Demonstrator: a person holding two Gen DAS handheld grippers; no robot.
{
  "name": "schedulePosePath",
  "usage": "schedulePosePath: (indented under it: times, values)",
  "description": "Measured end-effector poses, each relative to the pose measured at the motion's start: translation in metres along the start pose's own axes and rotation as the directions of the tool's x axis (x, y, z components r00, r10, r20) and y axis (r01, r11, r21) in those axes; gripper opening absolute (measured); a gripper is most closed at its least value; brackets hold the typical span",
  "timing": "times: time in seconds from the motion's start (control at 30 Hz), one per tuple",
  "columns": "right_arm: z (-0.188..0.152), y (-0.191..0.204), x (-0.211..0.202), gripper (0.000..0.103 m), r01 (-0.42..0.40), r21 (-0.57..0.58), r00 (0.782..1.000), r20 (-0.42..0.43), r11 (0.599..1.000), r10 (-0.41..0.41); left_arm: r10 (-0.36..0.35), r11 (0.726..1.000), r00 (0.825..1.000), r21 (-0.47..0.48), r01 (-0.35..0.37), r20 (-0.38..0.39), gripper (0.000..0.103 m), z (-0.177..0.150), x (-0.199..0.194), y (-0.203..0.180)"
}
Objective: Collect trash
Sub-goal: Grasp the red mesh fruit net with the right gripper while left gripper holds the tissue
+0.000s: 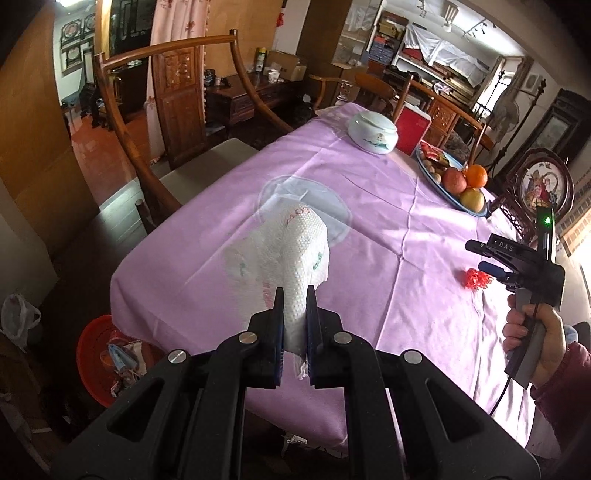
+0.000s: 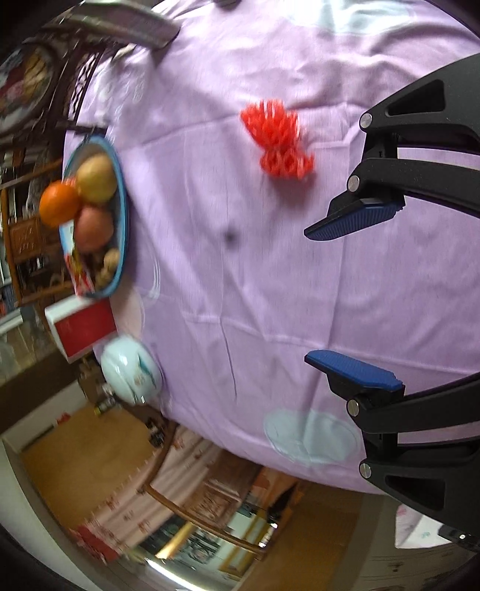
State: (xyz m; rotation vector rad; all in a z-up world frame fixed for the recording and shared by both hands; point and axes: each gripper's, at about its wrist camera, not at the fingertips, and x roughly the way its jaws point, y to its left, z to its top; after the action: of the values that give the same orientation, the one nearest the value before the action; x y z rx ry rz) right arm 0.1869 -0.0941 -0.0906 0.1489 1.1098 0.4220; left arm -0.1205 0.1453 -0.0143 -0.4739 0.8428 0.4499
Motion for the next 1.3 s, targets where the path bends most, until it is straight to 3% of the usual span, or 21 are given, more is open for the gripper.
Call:
schedulePosePath:
  times: [0.13, 0.63, 1.3]
  values:
    - [0.002, -0.019, 0.004, 0.061, 0.031, 0.031, 1.0, -0.001, 0.999, -0.031, -0.009, 1.0, 1.0, 0.015, 0.009, -0.013, 0.011, 0.001, 0.005, -0.007]
    - [-0.002, -0.062, 0.002, 0.061, 0.02, 0.126, 1.0, 0.013, 0.992, -0.022, -0.022, 0.994, 0.999, 0.103, 0.027, -0.049, 0.011, 0.012, 0.027, -0.041]
    - [-0.01, -0.092, -0.001, 0.061, -0.015, 0.223, 0.999, 0.039, 0.975, 0.006, -0.052, 0.984, 0.994, 0.164, 0.067, -0.096, 0.011, 0.026, 0.051, -0.059]
